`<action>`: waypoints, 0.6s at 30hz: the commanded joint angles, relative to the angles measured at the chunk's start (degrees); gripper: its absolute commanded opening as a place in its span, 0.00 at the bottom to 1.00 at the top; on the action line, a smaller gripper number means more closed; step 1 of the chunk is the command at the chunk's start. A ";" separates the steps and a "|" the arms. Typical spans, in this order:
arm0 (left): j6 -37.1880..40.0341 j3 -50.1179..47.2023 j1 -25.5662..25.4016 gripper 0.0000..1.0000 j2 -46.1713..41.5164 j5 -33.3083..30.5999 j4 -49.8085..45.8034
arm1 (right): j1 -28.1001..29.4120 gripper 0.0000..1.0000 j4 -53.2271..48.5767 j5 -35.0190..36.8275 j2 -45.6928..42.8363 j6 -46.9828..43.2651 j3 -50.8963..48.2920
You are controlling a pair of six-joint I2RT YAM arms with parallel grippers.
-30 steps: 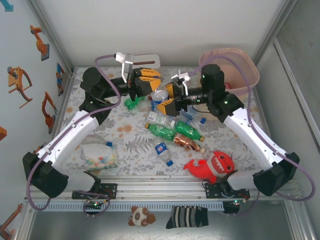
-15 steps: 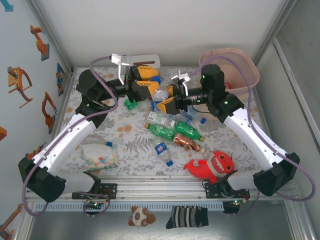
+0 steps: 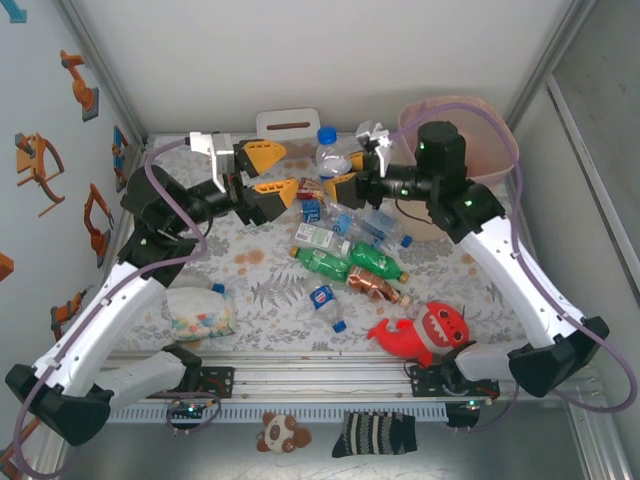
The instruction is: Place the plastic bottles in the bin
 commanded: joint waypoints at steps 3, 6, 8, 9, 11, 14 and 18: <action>5.07 -1.08 0.34 0.81 -3.01 -7.15 -8.03 | -7.40 0.51 -4.89 12.29 2.04 5.09 6.42; 5.91 -1.72 0.44 0.82 -4.30 -8.48 -9.98 | -12.08 0.50 -6.56 15.53 3.23 7.15 8.53; 6.26 -2.16 0.49 0.82 -4.94 -9.18 -11.00 | -14.76 0.50 -8.22 17.06 4.23 7.40 10.22; 6.43 -2.34 0.48 0.82 -5.32 -9.41 -11.40 | -16.28 0.50 -9.46 17.98 4.85 7.35 11.40; 6.66 -2.65 0.54 0.82 -5.89 -9.67 -12.16 | -18.80 0.49 -11.91 19.96 6.22 7.33 13.73; 6.80 -3.04 0.54 0.82 -6.64 -10.43 -12.87 | -22.89 0.48 -15.40 22.19 8.82 8.98 17.21; 6.79 -3.57 0.54 0.83 -7.27 -10.75 -13.13 | -27.30 0.47 -22.82 27.42 14.12 11.06 23.78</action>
